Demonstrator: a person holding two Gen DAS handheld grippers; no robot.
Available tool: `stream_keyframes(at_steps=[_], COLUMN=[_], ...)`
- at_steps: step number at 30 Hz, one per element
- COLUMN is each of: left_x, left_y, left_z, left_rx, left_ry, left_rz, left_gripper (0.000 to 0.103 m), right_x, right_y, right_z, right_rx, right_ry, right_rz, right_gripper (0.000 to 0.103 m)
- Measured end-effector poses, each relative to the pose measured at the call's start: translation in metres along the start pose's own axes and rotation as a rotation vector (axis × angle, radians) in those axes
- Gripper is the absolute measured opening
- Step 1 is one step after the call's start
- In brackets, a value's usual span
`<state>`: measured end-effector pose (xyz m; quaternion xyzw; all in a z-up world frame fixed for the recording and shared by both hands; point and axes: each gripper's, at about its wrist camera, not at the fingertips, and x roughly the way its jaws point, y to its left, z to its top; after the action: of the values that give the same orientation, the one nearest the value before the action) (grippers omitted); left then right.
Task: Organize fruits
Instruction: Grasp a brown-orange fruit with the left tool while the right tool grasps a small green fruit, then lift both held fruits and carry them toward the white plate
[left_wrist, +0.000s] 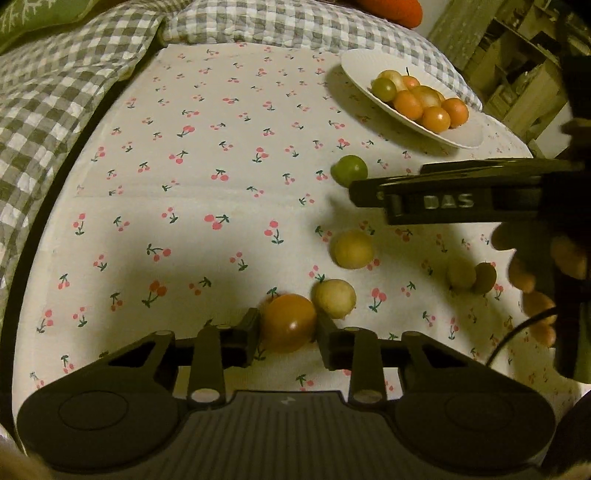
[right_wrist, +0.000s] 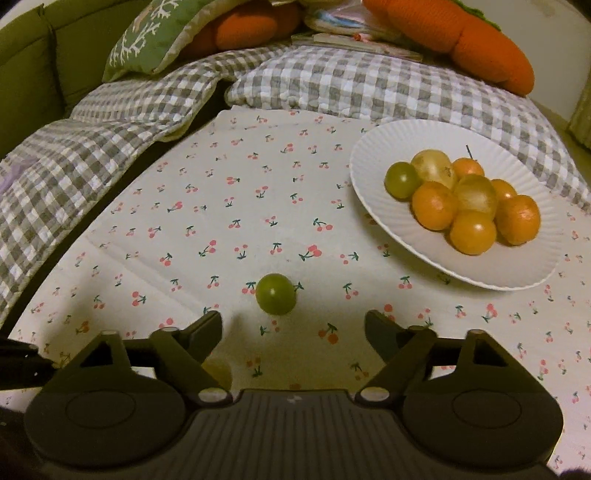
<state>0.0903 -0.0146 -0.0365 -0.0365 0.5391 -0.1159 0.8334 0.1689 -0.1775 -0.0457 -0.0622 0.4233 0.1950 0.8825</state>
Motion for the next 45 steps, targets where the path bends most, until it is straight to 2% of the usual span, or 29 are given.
stream_keyframes(at_steps=[2,4,9,12,16,22,45], left_x=[0.0,0.0,0.001,0.001,0.002,0.002,-0.005], left_y=[0.0,0.0,-0.001,-0.001,-0.002,-0.002,-0.003], left_z=[0.001,0.0,0.002,0.003,0.004,0.004,0.008], left_rx=[0.004,0.004,0.002,0.005,0.01,0.013,0.051], left_ry=[-0.002,-0.004,-0.004,-0.004,-0.005,-0.007,-0.069], left_rz=[0.002,0.005,0.002,0.003,0.007,0.009,0.065], left_gripper=[0.019,0.019,0.019,0.019,0.019,0.019,0.018], right_x=[0.006,0.01,0.017,0.016,0.016,0.014,-0.005], right_y=[-0.001,-0.001,-0.001,0.0,0.003,0.008,0.006], right_z=[0.001,0.001,0.001,0.002,0.002,0.003,0.008], right_rx=[0.006,0.014,0.002,-0.001,-0.02,-0.048,0.009], right_ry=[-0.006,-0.011,-0.032,-0.043,-0.056,-0.069,-0.118], right_rz=[0.006,0.016,0.002,0.006,-0.002,-0.017,0.017], right_gripper=[0.066,0.06,0.052,0.043,0.023,0.023,0.023])
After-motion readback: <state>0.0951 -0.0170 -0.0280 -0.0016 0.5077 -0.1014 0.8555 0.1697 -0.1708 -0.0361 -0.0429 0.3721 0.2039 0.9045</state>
